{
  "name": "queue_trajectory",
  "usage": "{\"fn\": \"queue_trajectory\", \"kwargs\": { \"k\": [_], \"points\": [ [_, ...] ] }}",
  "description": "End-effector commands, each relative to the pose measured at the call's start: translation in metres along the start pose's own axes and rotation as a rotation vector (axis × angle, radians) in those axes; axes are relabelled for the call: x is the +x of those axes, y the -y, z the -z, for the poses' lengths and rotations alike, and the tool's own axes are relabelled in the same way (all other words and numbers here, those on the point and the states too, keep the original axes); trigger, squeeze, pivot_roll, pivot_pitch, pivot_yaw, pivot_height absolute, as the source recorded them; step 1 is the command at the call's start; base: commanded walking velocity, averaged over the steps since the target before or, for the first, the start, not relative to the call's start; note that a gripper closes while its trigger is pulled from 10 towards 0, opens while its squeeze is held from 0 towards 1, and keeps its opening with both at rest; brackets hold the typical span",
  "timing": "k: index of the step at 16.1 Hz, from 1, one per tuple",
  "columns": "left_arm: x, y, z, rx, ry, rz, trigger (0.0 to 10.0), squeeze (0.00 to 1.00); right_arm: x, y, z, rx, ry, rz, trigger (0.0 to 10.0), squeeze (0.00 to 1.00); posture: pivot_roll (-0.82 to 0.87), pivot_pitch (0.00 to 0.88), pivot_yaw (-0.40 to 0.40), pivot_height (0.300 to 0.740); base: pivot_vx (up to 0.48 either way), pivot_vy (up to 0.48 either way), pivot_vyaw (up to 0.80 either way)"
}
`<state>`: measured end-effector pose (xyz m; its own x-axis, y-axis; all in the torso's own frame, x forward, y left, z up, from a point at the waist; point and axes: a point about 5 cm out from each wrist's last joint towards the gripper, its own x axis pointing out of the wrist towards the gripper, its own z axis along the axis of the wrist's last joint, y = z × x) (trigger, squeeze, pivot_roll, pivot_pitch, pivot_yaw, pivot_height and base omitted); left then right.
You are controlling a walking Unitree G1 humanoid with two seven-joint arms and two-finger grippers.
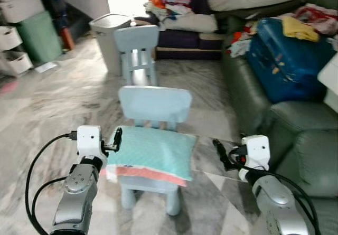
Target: Move the pillow to the sofa
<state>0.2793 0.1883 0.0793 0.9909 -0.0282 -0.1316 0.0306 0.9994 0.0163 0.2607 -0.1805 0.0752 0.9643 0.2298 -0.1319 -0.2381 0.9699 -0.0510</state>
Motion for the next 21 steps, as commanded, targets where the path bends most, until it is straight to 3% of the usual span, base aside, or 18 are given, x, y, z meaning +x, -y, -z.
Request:
{"fn": "queue_trajectory", "kwargs": {
  "k": [1, 8, 15, 18, 21],
  "points": [
    [-0.0006, -0.0059, 0.0014, 0.01, -0.018, -0.009, 10.0, 0.0, 0.0015, -0.0042, -0.0034, -0.002, 0.015, -0.009, 10.0, 0.0, -0.14, 0.0, 0.015, 0.74, 0.0, 0.48, 0.0],
    [-0.0004, -0.0051, 0.003, 0.021, -0.029, 0.005, 10.0, 0.0, 0.0014, -0.0046, -0.0029, -0.001, 0.015, -0.005, 10.0, 0.0, -0.14, 0.0, 0.02, 0.74, 0.0, 0.48, 0.0],
    [0.0027, 0.0031, -0.0048, 0.086, 0.035, 0.023, 10.0, 0.0, 0.0009, -0.0034, -0.0048, -0.004, 0.024, 0.01, 10.0, 0.0, -0.14, 0.0, 0.023, 0.74, 0.0, 0.0, 0.0],
    [0.0041, 0.0002, -0.0041, 0.048, 0.021, 0.04, 10.0, 0.0, 0.0015, -0.002, -0.0067, 0.018, 0.033, 0.023, 10.0, 0.0, -0.14, 0.0, 0.023, 0.74, 0.0, 0.0, 0.0],
    [0.0034, 0.0013, -0.0014, 0.041, 0.012, 0.051, 10.0, 0.0, 0.0024, -0.0012, -0.0052, 0.013, 0.018, 0.022, 10.0, 0.0, -0.14, 0.0, 0.021, 0.74, 0.0, 0.0, -0.74]
  ]
}}
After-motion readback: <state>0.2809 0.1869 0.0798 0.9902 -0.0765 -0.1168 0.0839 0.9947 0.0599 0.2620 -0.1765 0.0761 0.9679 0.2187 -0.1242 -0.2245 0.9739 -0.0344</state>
